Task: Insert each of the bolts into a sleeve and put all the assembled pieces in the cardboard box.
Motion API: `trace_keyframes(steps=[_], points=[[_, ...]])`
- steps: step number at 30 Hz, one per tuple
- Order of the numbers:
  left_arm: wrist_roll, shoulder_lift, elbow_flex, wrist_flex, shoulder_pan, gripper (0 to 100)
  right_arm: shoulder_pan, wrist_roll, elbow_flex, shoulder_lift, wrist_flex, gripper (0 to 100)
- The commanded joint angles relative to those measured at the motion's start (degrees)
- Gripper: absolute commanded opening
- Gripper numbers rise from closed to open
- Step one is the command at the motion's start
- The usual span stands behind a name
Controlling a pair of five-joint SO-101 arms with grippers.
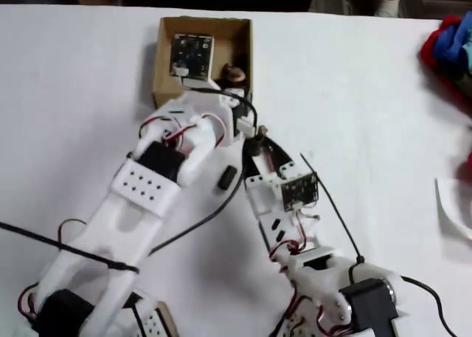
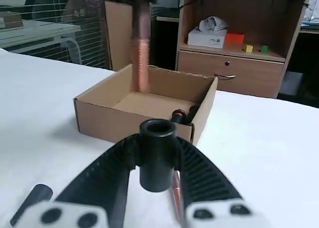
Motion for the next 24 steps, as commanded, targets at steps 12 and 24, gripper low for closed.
trace_keyframes(steps=[12, 24], points=[[-0.8, -3.0, 2.5, -0.4, 5.3, 2, 0.6, 0.4, -2.3, -2.4, 0.4, 2.0], [-0.7, -3.2, 2.7, -0.3, 5.7, 2, 0.5, 0.4, -2.3, -2.4, 0.4, 2.0]])
